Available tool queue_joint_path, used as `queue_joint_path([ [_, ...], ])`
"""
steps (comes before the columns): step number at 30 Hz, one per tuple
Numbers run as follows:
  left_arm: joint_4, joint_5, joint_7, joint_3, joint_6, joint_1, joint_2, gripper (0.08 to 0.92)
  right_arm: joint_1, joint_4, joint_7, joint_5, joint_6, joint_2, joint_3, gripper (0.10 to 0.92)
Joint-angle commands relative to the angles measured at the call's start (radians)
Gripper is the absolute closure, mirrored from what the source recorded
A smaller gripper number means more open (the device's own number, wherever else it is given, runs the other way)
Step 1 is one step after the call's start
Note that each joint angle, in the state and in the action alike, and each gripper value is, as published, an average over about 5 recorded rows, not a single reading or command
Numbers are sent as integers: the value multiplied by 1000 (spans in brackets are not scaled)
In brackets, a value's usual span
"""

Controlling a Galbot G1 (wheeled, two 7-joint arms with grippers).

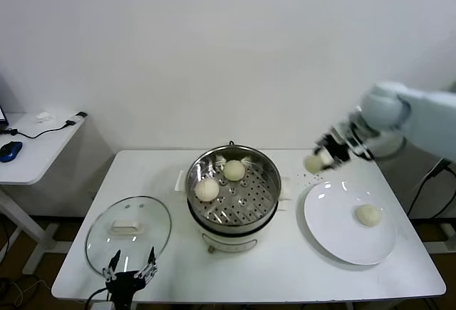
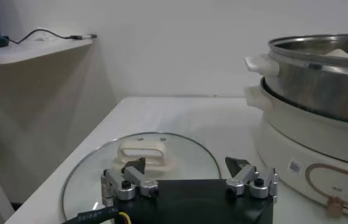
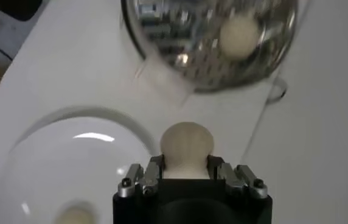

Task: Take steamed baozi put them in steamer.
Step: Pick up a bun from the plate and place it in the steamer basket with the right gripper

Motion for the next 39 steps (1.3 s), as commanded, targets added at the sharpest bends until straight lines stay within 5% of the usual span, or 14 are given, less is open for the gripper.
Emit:
queue_joint_path([
  [1, -1, 0, -1, 1, -2, 2, -4, 177, 138, 209, -64, -44, 214, 299, 75, 525],
  [16, -11, 5, -6, 0, -21, 22, -15, 177, -153, 94, 20, -307, 254, 476, -28, 525],
  [39, -4, 3, -8, -3, -22, 20, -21, 177, -288, -47, 60, -353, 245, 518, -26, 525],
])
